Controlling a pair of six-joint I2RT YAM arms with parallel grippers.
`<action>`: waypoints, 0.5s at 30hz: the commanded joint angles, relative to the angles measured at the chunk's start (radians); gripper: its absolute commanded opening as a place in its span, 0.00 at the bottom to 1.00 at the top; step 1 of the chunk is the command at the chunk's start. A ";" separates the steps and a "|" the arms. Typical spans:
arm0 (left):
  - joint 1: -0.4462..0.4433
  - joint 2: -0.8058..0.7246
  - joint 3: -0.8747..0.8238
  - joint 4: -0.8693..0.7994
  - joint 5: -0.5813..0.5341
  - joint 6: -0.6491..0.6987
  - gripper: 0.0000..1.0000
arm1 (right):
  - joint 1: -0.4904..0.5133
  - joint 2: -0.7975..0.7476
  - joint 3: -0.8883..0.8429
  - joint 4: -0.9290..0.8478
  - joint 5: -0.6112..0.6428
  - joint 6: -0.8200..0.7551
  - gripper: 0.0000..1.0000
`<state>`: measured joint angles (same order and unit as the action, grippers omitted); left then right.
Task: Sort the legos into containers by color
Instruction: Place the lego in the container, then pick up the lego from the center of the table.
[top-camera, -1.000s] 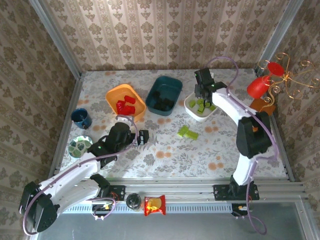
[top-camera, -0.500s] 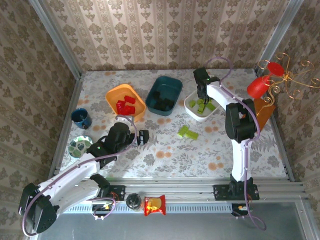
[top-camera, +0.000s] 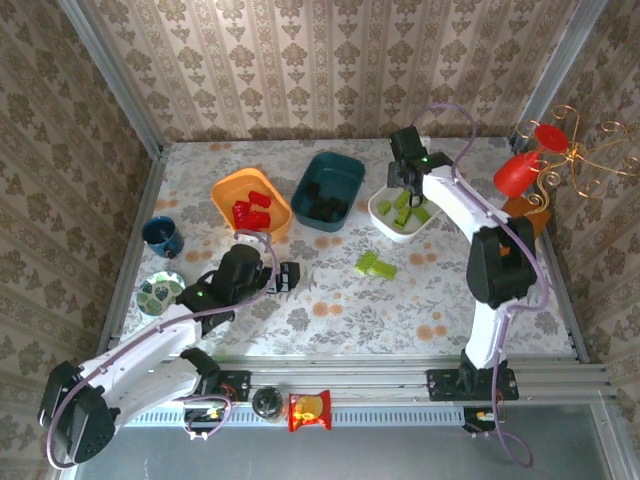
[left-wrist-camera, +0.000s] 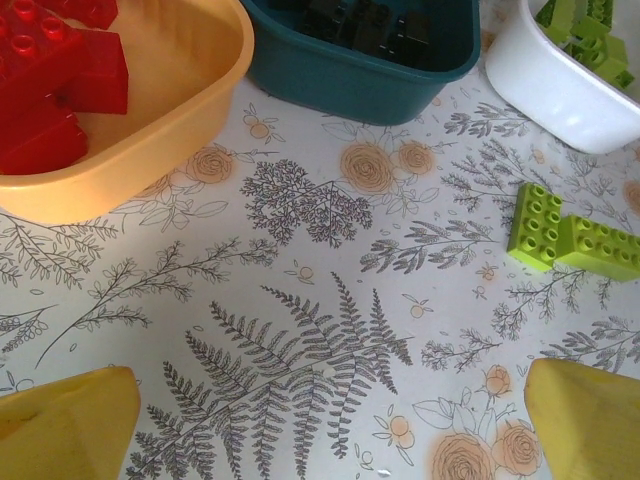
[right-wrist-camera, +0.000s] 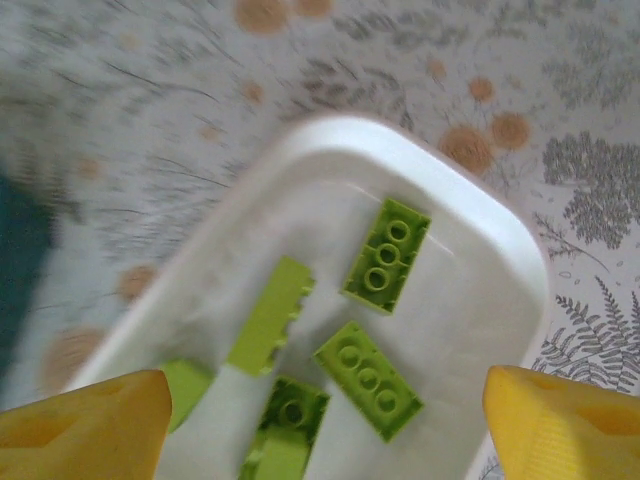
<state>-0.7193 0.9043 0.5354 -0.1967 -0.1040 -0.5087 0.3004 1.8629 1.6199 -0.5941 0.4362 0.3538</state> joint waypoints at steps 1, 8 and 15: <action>0.004 0.010 0.046 -0.004 0.021 0.033 1.00 | 0.053 -0.130 -0.064 0.049 -0.034 0.030 0.84; 0.003 0.022 0.048 0.012 0.036 0.041 1.00 | 0.188 -0.346 -0.245 0.110 -0.101 0.031 0.85; -0.005 0.111 0.073 0.039 0.113 0.071 0.98 | 0.274 -0.522 -0.479 0.152 -0.229 0.041 0.86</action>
<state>-0.7193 0.9829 0.5724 -0.1837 -0.0456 -0.4740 0.5598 1.4014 1.2034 -0.4648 0.2745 0.3717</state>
